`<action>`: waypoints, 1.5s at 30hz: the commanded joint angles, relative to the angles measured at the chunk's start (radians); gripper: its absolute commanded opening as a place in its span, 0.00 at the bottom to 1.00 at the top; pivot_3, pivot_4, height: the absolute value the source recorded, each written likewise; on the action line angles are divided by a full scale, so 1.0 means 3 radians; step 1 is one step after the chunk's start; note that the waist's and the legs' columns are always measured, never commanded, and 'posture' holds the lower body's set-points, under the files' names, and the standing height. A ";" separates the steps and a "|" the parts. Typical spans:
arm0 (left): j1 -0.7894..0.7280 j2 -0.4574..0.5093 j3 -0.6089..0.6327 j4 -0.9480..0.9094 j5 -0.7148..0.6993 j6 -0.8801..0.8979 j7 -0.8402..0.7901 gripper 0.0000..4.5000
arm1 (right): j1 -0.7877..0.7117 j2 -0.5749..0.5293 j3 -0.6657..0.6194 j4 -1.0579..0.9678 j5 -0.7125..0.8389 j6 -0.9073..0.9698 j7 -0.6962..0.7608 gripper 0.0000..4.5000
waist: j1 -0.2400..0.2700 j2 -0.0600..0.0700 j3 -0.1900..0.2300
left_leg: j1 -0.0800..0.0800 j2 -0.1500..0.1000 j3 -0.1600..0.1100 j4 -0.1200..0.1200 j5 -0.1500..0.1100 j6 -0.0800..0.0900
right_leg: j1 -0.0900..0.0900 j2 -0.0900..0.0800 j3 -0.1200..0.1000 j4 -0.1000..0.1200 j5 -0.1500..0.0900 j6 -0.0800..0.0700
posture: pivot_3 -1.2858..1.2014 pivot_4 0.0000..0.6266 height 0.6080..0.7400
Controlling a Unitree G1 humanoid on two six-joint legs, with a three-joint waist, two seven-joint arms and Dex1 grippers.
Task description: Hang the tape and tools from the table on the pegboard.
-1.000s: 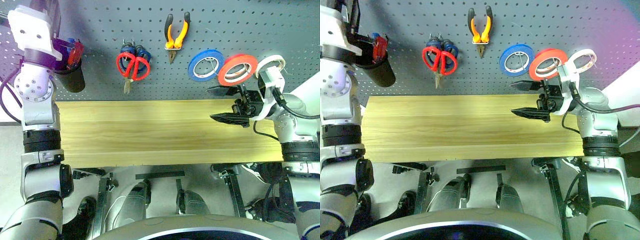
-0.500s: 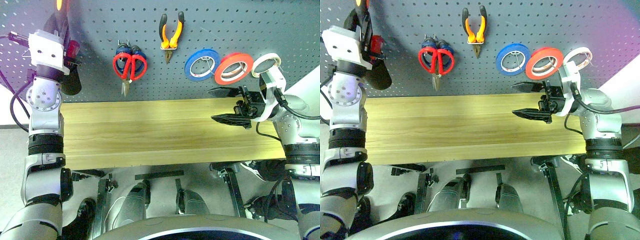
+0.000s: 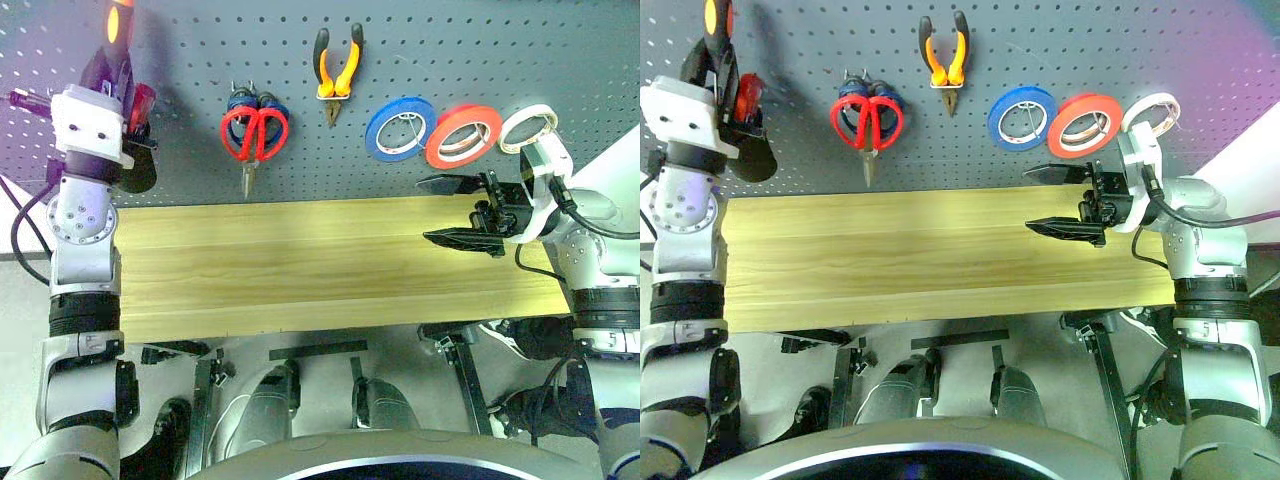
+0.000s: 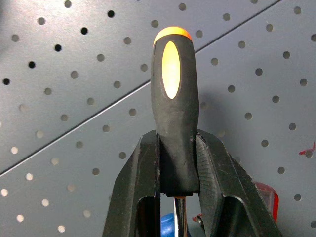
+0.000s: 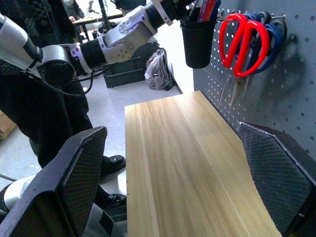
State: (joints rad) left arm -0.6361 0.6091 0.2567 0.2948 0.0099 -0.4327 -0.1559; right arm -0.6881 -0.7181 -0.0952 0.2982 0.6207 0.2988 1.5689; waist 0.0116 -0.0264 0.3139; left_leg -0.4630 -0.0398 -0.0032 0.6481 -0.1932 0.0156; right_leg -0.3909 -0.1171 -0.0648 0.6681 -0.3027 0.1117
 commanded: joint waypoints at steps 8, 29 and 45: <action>0.0480 0.0053 0.0356 -0.0838 -0.0149 0.0504 0.0095 0.14 | -0.0109 -0.0014 -0.0075 0.0077 -0.0039 -0.0068 0.0063 1.00 | -0.0022 0.0000 0.0000 | 0.0001 0.0002 0.0002 -0.0003 0.0000 0.0000 | -0.0003 0.0000 0.0001 0.0001 0.0000 0.0000 | 0.53 0.39 1.00; 0.0589 -0.0041 0.0450 -0.0690 -0.0336 0.0723 0.0062 0.14 | -0.0138 0.0029 -0.0080 0.0128 -0.0110 -0.0089 0.0096 1.00 | 0.0000 0.0000 0.0000 | 0.0001 0.0002 0.0003 -0.0003 -0.0001 0.0000 | -0.0003 -0.0001 0.0002 0.0000 0.0000 0.0000 | 0.53 0.40 1.00; 0.0571 -0.0118 0.0484 -0.0415 -0.0518 0.0694 0.0020 0.99 | -0.0069 0.0017 -0.0105 0.0023 -0.0086 -0.0022 0.0080 1.00 | 0.0010 0.0002 -0.0001 | 0.0005 0.0002 0.0002 -0.0002 -0.0001 0.0000 | 0.0001 -0.0005 0.0002 0.0001 0.0000 0.0000 | 0.53 0.42 1.00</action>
State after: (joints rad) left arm -0.4688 0.5717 0.3894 0.1767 -0.1408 -0.2422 -0.1513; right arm -0.7115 -0.6975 -0.0948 0.3461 0.5740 0.2924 1.5908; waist 0.0145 -0.0258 0.3136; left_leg -0.4616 -0.0391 -0.0026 0.6475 -0.1936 0.0157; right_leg -0.3907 -0.1185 -0.0642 0.6685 -0.3026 0.1116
